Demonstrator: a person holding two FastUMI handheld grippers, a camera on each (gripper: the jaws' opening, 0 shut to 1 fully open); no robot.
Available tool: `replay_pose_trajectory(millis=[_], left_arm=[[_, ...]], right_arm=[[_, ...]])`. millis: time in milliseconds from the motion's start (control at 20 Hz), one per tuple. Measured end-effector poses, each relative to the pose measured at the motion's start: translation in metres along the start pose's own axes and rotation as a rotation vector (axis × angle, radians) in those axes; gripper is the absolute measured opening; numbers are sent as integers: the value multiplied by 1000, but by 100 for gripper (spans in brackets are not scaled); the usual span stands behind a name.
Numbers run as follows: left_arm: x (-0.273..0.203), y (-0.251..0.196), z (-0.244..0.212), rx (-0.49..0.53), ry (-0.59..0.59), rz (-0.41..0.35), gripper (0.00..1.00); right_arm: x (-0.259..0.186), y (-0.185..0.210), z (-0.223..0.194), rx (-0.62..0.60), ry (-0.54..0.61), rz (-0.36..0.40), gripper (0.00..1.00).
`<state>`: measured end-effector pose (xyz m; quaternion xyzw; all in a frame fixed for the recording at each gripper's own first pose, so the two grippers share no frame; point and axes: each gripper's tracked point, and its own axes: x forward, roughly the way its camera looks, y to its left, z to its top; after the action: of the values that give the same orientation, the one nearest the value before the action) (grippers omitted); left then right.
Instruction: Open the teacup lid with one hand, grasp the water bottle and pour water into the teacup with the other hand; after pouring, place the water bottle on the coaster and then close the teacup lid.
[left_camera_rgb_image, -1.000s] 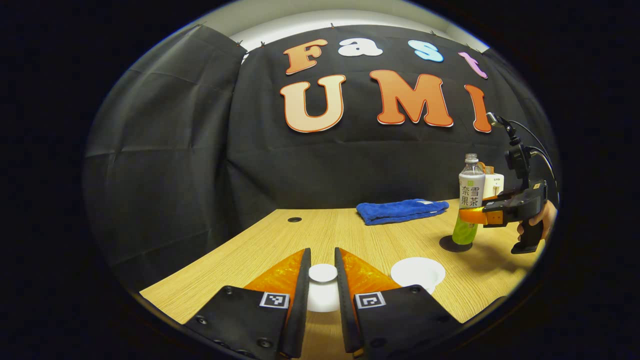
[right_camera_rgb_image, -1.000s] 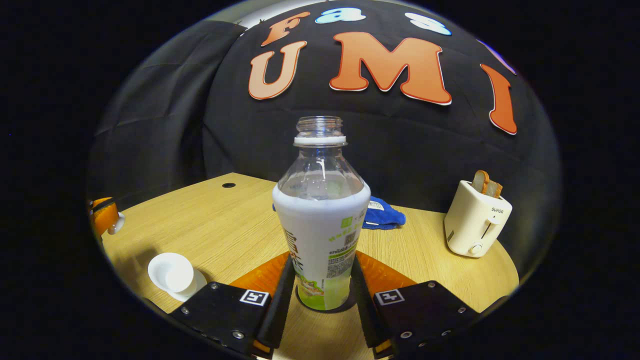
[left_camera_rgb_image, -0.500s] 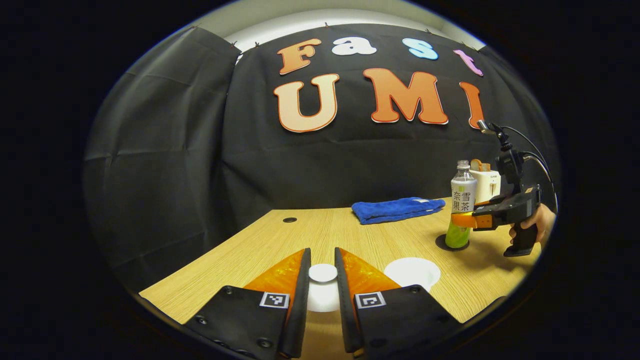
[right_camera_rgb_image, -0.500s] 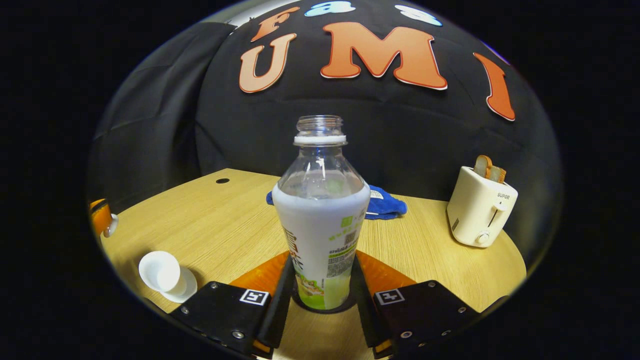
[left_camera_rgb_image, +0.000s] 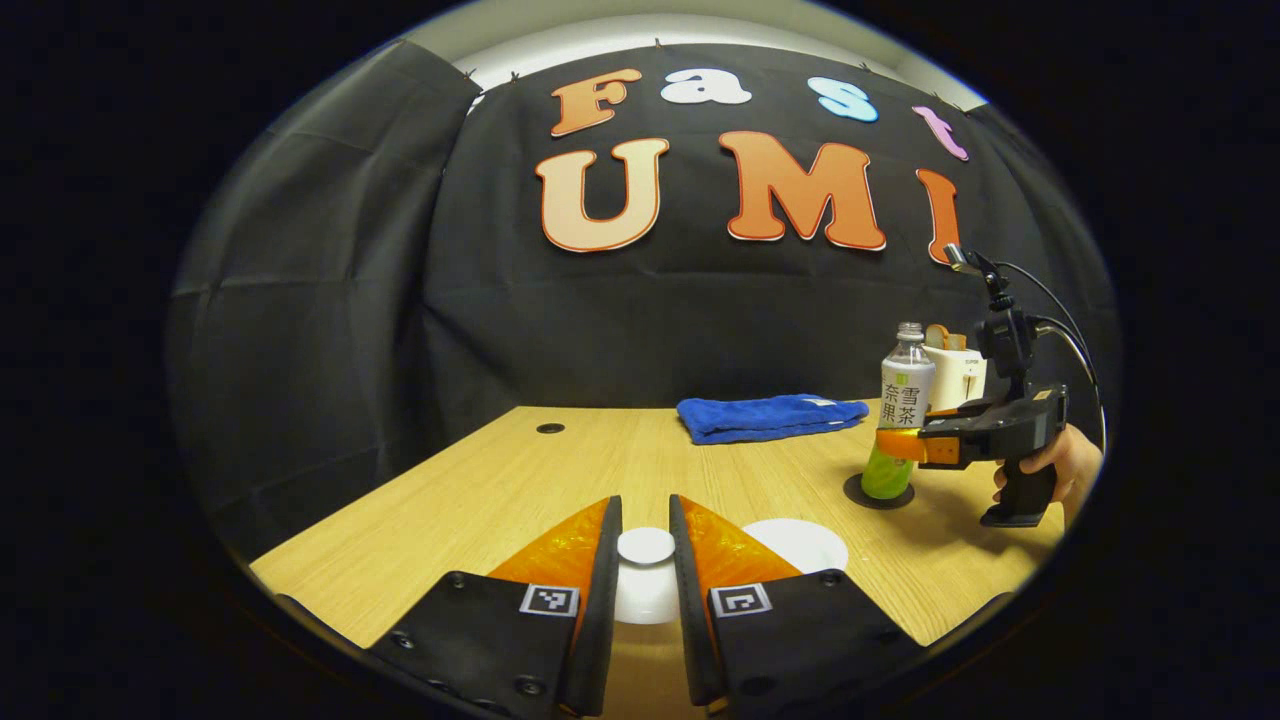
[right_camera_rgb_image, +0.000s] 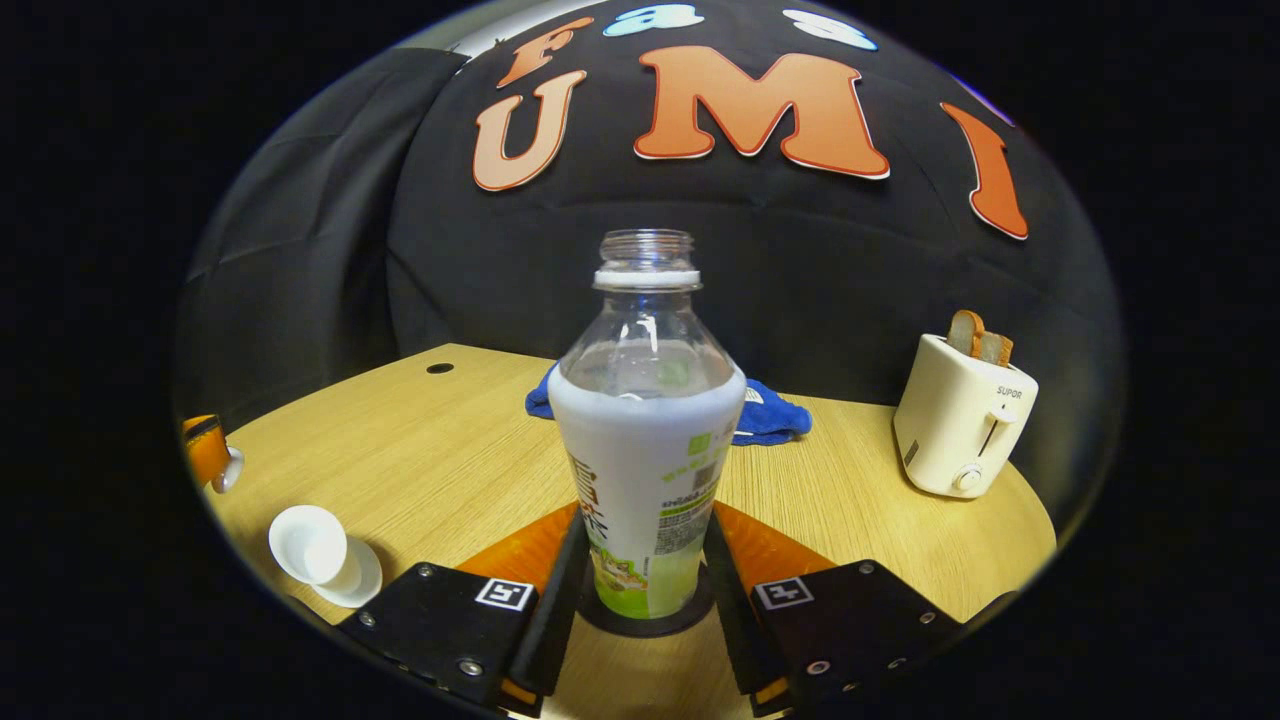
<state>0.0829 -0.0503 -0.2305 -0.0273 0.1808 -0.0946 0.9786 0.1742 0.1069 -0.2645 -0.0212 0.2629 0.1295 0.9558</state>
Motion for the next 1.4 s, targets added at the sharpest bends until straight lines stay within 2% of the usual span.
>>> replay_pose_trajectory(millis=[300,450,500,550,600,700,750,900,950,1100,1150,1250,1350,1400], left_arm=[[9,-41,-3,11,3,-72,34],[15,-58,-3,-7,4,-105,34],[18,-61,-3,-8,1,-109,31],[20,-64,-4,-6,-1,-113,34],[22,-66,-5,-2,1,-117,31],[26,-74,-7,3,8,-124,31],[28,-77,-9,5,11,-127,34],[33,-86,-9,25,15,-134,31],[35,-89,-10,31,17,-138,34],[38,-95,-18,60,35,-136,34],[38,-96,-18,75,34,-134,31],[39,-98,-20,98,33,-134,34],[42,-99,-23,98,45,-137,31],[43,-99,-25,96,51,-138,34]], right_arm=[[-8,6,-10,-18,29,41,70],[-18,6,-14,-49,31,55,76],[-23,5,-15,-60,27,57,77],[-29,3,-16,-68,20,60,77],[-34,1,-16,-72,13,61,77],[-44,-2,-15,-68,-3,70,78],[-48,-2,-16,-61,-9,79,79],[-59,-1,-15,-46,-25,101,88],[-63,-3,-16,-47,-32,101,90],[-72,-6,-21,-41,-43,95,97],[-75,-6,-23,-33,-45,96,97],[-84,-4,-26,-30,-49,99,98],[-92,-5,-25,-46,-64,89,98],[-95,-4,-23,-54,-72,91,98]])
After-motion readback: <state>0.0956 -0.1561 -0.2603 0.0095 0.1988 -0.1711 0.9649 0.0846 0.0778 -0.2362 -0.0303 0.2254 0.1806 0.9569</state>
